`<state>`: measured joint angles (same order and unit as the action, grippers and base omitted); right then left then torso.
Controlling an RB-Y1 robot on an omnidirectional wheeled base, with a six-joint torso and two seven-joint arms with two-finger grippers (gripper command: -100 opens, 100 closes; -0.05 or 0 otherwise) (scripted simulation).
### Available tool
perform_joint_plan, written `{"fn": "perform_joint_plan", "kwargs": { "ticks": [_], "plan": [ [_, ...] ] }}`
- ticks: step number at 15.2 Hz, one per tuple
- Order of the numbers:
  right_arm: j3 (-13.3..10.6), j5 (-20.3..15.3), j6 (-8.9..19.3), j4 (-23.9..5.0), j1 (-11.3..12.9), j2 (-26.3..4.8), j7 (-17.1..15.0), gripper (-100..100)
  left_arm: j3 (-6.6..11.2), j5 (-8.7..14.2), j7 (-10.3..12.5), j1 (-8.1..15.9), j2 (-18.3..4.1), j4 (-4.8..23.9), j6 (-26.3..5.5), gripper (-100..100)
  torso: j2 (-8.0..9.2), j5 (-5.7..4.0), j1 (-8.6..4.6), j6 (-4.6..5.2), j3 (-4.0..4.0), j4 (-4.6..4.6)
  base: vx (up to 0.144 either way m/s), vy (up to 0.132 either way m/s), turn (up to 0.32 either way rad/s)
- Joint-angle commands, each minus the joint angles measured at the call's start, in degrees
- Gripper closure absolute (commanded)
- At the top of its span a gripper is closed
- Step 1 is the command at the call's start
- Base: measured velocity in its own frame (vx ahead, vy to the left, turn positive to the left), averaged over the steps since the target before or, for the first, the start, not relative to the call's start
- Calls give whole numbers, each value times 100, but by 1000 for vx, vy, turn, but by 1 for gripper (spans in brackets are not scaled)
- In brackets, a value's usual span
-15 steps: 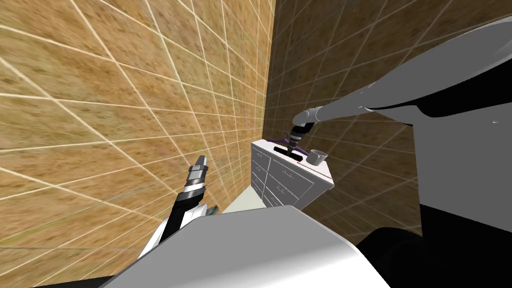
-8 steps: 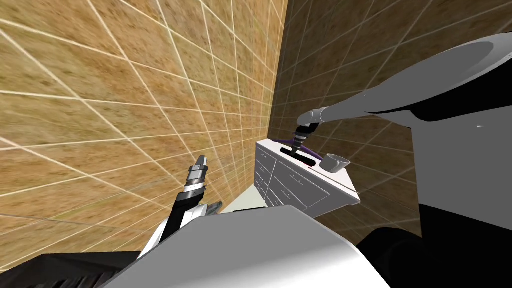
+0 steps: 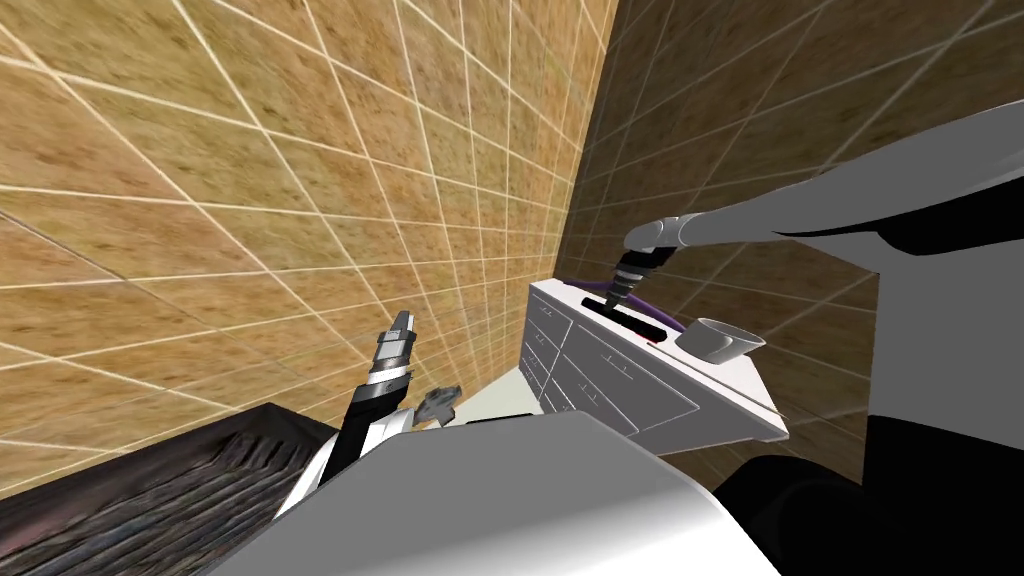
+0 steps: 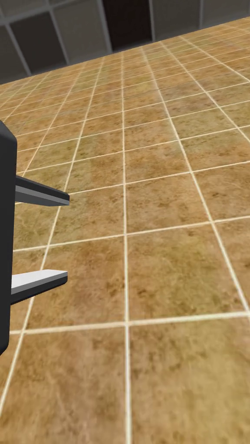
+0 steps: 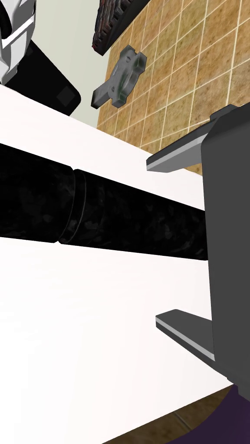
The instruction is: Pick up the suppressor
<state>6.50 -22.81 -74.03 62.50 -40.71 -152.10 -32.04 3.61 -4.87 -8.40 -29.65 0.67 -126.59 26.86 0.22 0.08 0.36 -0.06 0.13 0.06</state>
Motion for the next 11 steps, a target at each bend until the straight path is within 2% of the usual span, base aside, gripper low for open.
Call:
{"fn": "perform_joint_plan", "kwargs": {
  "ticks": [1, 2, 3, 4, 5, 6, 8, 9, 11],
  "plan": [
    [-37, -57, -76, -157, -29, 234, 72, -100, 0, 0, 0, 0, 0, 0, 0, 0, 0, 0, 0, 0, 0, 0, -42, 44, 131],
    [-164, -235, -208, -324, -65, 408, 205, -100, 1, 0, 0, -1, 0, 0, 0, 0, 0, -2, -7, 7, 1, 2, -57, 67, 338],
    [-164, -235, -208, -463, -65, 504, 205, -100, 0, 0, 0, 0, 0, 0, 0, 0, 1, -2, -4, -2, 0, -1, -62, 68, 341],
    [-164, -235, -208, -463, -65, 625, 205, -100, 0, 0, 0, 0, 0, 0, 0, 0, 3, -1, -2, 2, 2, 1, -42, 44, 114],
    [-291, -412, -340, -660, -101, 766, 338, -100, 1, 0, 0, -1, 0, 0, 0, 0, 3, -2, -9, 8, 3, 3, -53, 83, 312],
    [-291, -412, -340, -769, -101, 898, 338, -100, 0, 0, 0, 0, 0, 0, 0, 0, 4, -2, -3, 0, 2, 1, -48, 94, 382],
    [-291, -412, -340, -769, -101, 1031, 338, -100, 1, 0, 0, -1, 0, 0, 0, 0, 0, 0, -2, 7, 1, 2, -27, 44, 75],
    [-418, -590, -472, -1052, -136, 1228, 470, -100, 2, 0, 0, -2, 0, 0, 0, 0, -1, -3, -13, 10, 1, 2, -39, 51, 260],
    [-418, -590, -472, -1075, -136, 1430, 470, -100, 0, 0, 0, 0, 0, 0, 0, 0, 1, -2, -6, 0, 0, 0, -39, 62, 275]
  ]
}}
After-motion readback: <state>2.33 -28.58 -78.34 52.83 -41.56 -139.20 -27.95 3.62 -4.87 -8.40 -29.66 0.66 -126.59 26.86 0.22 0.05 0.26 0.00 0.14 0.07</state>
